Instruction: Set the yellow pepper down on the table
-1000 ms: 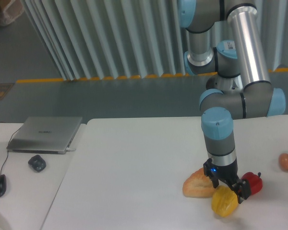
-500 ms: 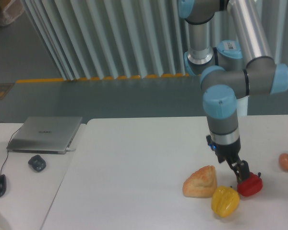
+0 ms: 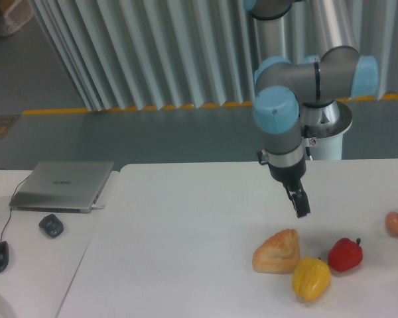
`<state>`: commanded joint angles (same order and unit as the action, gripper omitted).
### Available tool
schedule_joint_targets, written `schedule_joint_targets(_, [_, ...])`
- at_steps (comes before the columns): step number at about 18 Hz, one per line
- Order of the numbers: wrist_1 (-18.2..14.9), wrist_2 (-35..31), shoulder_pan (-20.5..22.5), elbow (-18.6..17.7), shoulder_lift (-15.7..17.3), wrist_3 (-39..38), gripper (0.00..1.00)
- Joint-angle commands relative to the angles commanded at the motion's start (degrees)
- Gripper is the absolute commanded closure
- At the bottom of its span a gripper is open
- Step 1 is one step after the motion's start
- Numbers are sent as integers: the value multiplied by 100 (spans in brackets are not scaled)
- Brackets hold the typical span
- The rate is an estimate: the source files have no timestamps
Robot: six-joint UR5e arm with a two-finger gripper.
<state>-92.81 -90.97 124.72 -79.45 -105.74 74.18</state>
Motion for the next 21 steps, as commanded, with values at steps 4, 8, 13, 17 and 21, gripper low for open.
schedule_joint_targets(4, [79, 307, 87, 35, 132, -18, 0])
schedule_joint_targets(8, [658, 677, 202, 27, 141, -62, 0])
schedule_joint_targets(13, [712, 546, 185, -9, 150, -53, 0])
schedule_joint_targets(17, [703, 256, 141, -79, 141, -62, 0])
schedule_joint_targets(21, [712, 255, 141, -97, 158, -70, 0])
